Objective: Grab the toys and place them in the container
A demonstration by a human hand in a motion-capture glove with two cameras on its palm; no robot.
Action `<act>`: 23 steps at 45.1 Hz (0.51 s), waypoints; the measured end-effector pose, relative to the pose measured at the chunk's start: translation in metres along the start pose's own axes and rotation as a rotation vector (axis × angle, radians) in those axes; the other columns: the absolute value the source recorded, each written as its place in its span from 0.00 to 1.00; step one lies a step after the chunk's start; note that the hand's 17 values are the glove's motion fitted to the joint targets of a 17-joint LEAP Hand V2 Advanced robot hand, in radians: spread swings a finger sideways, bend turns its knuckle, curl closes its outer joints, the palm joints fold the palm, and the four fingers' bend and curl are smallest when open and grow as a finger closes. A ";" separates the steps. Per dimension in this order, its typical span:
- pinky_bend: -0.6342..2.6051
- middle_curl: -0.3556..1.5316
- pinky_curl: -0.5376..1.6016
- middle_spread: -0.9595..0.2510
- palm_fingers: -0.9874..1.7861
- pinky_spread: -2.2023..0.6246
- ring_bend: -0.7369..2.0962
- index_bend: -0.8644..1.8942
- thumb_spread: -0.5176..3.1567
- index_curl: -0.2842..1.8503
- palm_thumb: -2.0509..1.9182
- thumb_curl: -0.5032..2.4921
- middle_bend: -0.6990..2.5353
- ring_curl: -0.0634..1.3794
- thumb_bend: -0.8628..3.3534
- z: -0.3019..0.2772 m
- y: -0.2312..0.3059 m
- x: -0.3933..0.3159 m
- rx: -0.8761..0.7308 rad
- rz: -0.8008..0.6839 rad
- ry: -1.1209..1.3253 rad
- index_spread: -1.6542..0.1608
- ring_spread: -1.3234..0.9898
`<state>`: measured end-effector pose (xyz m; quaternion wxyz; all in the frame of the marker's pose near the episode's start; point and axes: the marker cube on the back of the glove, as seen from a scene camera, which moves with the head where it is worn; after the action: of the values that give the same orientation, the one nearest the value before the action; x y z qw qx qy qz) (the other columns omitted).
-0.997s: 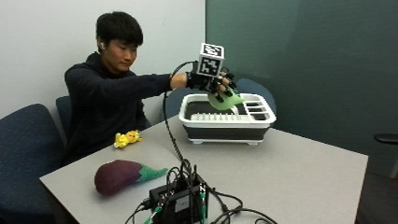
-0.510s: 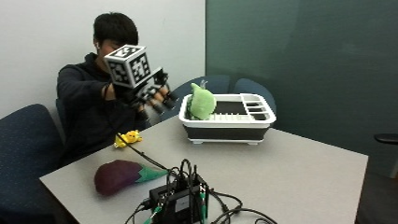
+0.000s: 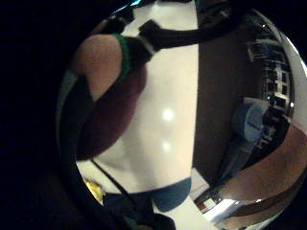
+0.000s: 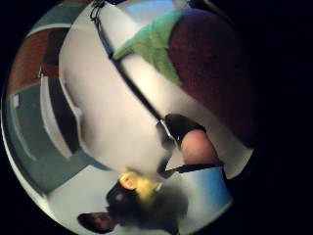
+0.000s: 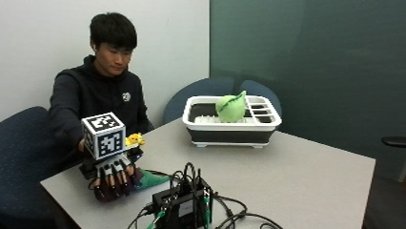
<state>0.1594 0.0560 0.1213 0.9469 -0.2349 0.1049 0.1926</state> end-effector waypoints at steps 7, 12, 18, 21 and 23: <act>0.44 0.44 0.40 0.72 0.57 0.77 0.51 0.35 0.51 0.25 0.61 0.31 0.37 0.33 0.22 0.010 -0.010 0.004 0.218 -0.067 -0.038 0.75 0.50; 0.47 0.48 0.41 0.68 0.73 0.72 0.60 0.37 0.47 0.25 0.65 0.34 0.42 0.39 0.23 0.006 -0.017 0.004 0.386 -0.074 -0.116 0.76 0.46; 0.51 0.54 0.45 0.65 0.83 0.69 0.66 0.48 0.41 0.31 0.66 0.37 0.49 0.46 0.23 -0.028 -0.012 -0.013 0.427 -0.130 -0.245 0.75 0.44; 0.52 0.57 0.47 0.64 0.81 0.68 0.68 0.51 0.39 0.33 0.66 0.39 0.52 0.49 0.22 -0.066 0.005 -0.040 0.449 -0.166 -0.323 0.74 0.43; 0.52 0.58 0.47 0.64 0.80 0.68 0.69 0.53 0.37 0.35 0.67 0.39 0.53 0.50 0.22 -0.096 0.020 -0.067 0.476 -0.187 -0.370 0.74 0.43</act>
<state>0.0802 0.0046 0.0493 0.9920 0.0236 -0.0491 0.1141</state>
